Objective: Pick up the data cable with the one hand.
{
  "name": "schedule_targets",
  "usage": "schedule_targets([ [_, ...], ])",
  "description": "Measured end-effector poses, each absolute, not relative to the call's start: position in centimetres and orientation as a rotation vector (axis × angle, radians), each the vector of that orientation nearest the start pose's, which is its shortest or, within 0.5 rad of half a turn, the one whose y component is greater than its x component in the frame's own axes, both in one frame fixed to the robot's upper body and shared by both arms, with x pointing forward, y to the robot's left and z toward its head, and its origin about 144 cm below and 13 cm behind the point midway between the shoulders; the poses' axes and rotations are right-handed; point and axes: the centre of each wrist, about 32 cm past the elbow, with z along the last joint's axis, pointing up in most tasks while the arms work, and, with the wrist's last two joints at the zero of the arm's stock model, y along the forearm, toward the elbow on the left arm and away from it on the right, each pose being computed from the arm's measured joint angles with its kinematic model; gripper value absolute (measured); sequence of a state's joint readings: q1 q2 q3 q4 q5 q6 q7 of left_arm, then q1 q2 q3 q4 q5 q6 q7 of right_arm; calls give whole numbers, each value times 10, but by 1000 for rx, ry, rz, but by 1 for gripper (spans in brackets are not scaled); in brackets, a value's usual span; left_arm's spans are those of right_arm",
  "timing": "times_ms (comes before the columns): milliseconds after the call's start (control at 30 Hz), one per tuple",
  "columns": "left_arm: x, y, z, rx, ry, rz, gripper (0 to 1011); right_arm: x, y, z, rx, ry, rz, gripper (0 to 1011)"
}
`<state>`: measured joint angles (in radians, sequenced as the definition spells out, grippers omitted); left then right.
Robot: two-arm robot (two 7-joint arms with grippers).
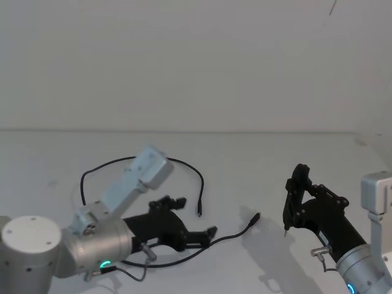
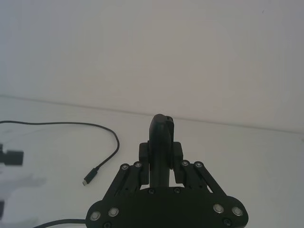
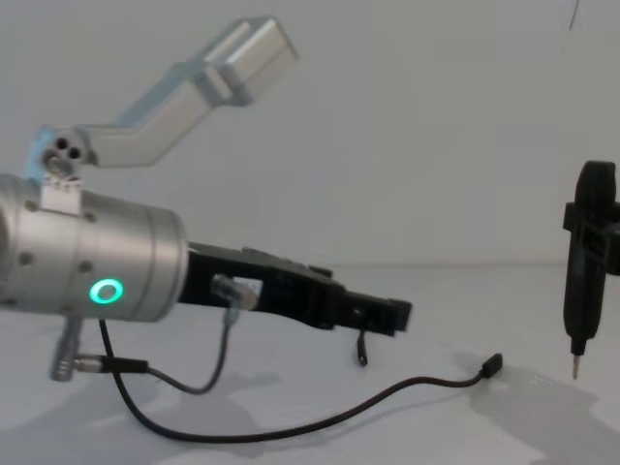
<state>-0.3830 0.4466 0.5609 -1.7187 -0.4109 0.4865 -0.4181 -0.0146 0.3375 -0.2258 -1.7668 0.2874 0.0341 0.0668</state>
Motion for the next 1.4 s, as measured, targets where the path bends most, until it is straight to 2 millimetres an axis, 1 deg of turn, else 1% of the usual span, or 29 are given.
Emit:
schedule_targets([
  [33, 502, 175, 1261, 327, 65, 611, 1002, 443, -237, 1189, 26, -75, -1229, 279],
  [67, 502, 175, 1261, 327, 65, 611, 1001, 443, -237, 1189, 26, -75, -1229, 279],
  [167, 505, 164, 1263, 365, 104, 590, 1001, 443, -237, 1189, 26, -75, -1229, 279],
  [267, 508, 151, 1263, 411, 140, 568, 1001, 443, -237, 1189, 26, -75, -1229, 279],
  [600, 514, 122, 1260, 503, 176, 572, 1002, 443, -237, 1189, 26, -75, -1229, 279],
  [967, 518, 104, 1258, 547, 184, 610, 1001, 443, -237, 1189, 26, -75, -1229, 279],
  [1300, 522, 96, 1256, 570, 209, 624, 1001, 443, -237, 1189, 26, -75, -1229, 279],
  [1400, 523, 94, 1256, 574, 213, 626, 944, 443, -237, 1189, 26, -75, -1229, 279],
])
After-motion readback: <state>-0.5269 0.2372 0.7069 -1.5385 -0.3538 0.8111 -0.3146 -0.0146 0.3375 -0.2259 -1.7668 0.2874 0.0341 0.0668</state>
